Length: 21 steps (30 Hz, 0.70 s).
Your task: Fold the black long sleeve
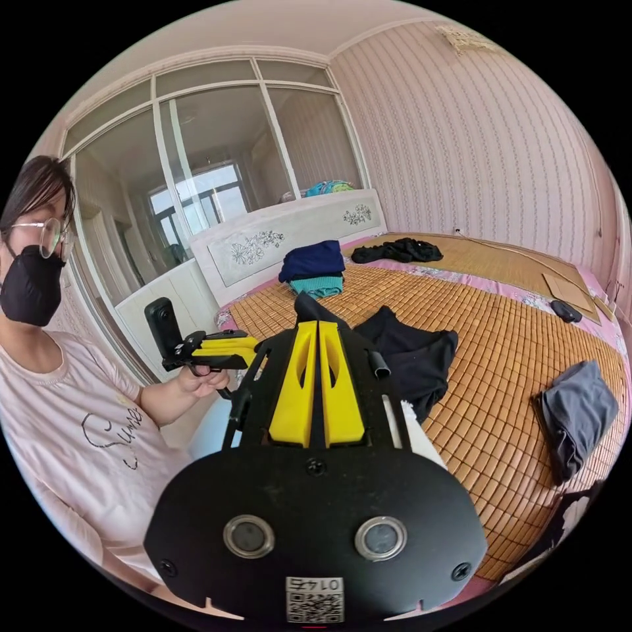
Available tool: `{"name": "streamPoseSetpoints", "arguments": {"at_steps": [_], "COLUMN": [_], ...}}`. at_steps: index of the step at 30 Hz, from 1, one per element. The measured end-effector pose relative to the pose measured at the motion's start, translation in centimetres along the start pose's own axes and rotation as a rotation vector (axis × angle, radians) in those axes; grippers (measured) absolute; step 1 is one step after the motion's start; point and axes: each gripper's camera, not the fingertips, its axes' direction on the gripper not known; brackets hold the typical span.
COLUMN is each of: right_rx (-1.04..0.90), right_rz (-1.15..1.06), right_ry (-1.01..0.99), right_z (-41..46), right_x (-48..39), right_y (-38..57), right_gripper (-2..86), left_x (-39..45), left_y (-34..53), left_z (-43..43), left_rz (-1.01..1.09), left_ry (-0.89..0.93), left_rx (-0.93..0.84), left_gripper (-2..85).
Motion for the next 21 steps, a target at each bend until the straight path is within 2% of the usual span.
{"name": "streamPoseSetpoints", "arguments": {"at_steps": [4, 10, 14, 21], "right_rx": [-0.025, -0.165, -0.312, -0.361], "right_rz": [0.098, 0.329, 0.371, 0.238], "right_ry": [-0.016, -0.051, 0.074, 0.090], "right_z": [-0.8, 0.1, 0.3, 3.7], "right_x": [3.2, 7.9, 9.0, 10.1], "right_y": [5.2, 14.0, 17.0, 12.5], "right_gripper": [-0.4, 0.0, 0.1, 2.9], "left_x": [1.0, -0.4, -4.2, -12.9], "left_y": [1.1, 4.6, 6.8, 6.9], "left_z": [3.4, 7.3, 7.7, 8.6], "left_rz": [-0.001, -0.109, -0.184, -0.292], "left_ry": [0.022, 0.134, 0.031, -0.168], "left_rx": [-0.097, -0.247, -0.309, -0.317], "left_gripper": [-0.9, 1.6, 3.9, 4.1]}}
